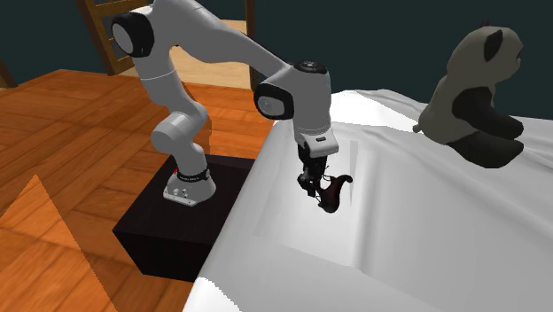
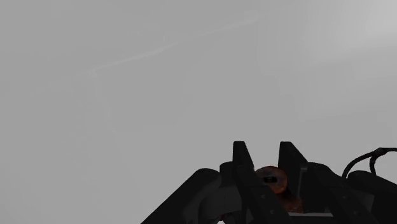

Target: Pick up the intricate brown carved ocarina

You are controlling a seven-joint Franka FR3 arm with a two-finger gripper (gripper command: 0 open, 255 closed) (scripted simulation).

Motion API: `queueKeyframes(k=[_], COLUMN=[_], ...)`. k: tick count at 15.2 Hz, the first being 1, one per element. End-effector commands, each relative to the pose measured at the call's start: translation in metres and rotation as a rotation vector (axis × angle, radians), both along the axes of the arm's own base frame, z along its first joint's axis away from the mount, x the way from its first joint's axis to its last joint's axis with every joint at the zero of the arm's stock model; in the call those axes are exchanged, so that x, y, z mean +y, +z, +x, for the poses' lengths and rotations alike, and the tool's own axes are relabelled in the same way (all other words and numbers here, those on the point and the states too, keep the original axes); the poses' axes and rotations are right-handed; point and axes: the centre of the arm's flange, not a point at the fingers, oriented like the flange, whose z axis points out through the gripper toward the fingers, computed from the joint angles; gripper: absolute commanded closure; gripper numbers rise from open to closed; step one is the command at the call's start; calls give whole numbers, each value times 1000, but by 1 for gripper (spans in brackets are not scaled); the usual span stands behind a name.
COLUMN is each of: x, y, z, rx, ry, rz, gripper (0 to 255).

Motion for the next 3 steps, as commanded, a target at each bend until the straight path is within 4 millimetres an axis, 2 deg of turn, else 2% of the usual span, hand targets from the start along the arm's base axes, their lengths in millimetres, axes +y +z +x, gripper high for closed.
queueKeyframes(k=[1,3], x=[0,0], y=[12,12], z=[0,0], rx=[0,0], ry=[0,0], rz=[0,0], gripper=[255,255])
